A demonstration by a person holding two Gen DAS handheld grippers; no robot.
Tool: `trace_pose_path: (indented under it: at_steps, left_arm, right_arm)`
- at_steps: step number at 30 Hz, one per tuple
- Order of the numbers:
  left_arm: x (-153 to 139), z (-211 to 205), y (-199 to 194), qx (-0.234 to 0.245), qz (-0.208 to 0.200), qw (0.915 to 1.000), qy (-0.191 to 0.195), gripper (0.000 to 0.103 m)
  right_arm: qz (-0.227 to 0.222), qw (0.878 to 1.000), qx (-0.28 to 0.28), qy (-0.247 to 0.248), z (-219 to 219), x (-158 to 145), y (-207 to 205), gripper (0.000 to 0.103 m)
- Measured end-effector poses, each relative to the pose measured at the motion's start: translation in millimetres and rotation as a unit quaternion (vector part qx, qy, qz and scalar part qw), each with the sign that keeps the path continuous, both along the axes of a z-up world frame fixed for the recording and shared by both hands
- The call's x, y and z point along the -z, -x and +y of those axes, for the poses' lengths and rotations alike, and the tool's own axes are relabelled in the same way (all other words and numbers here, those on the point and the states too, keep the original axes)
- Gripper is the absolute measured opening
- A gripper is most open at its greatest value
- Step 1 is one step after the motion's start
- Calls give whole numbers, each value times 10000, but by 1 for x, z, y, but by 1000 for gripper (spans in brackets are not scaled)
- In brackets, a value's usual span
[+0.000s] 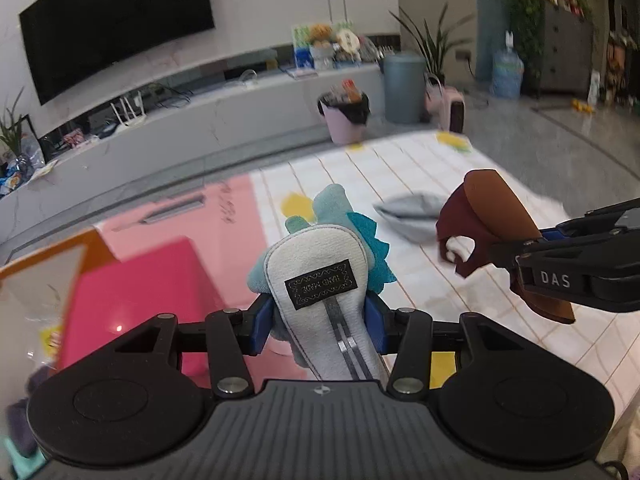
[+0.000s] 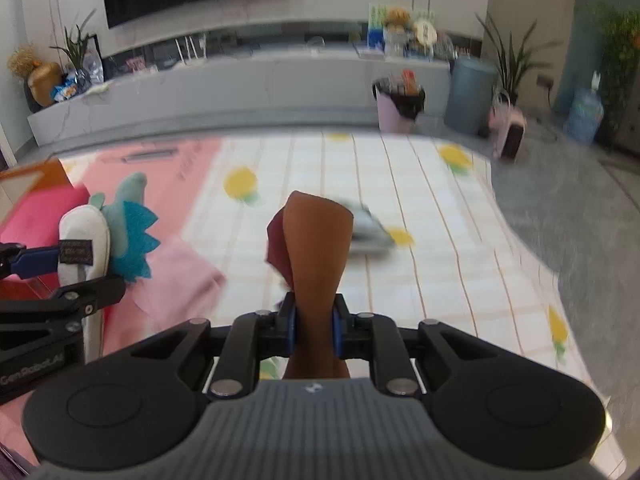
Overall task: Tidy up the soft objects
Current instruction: 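Carry the white plush and brown cloth with both tools over the orange box, then open the left tool to drop the plush while the right tool releases the brown cloth into the box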
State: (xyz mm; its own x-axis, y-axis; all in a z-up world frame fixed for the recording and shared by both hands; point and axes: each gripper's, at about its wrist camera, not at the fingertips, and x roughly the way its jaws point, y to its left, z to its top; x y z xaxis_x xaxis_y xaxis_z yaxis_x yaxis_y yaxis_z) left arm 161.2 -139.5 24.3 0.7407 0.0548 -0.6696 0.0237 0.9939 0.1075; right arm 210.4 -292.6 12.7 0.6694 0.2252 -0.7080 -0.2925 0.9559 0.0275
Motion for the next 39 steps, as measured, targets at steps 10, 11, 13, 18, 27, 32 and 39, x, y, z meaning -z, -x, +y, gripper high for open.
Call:
trace_pose_path:
  at_steps: [10, 11, 13, 18, 27, 32, 39]
  left_arm:
    - [-52, 95, 34, -561, -575, 9968, -33, 54]
    - [-55, 108, 38, -673, -612, 9959, -15, 54]
    - [-59, 131, 44, -895, -621, 9940, 47, 54]
    - [-51, 179, 42, -870, -380, 9953, 195, 54]
    - [-1, 236, 30, -356, 224, 9978, 521, 54]
    - [26, 253, 10, -471, 683, 9944, 658, 54]
    - [53, 268, -6, -634, 1345, 9854, 825, 54]
  right_arm:
    - [-966, 9932, -620, -175, 116, -80, 15, 16]
    - [-1034, 9919, -718, -192, 131, -86, 17, 16]
    - [-1103, 9886, -998, -251, 161, -93, 20, 16]
    - [-1036, 9766, -1857, -309, 234, -101, 30, 16]
    - [-402, 9540, -2960, 249, 338, -81, 21, 17]
    - [14, 9449, -3199, 700, 373, -56, -4, 17]
    - [565, 9397, -3163, 1169, 398, -21, -30, 17]
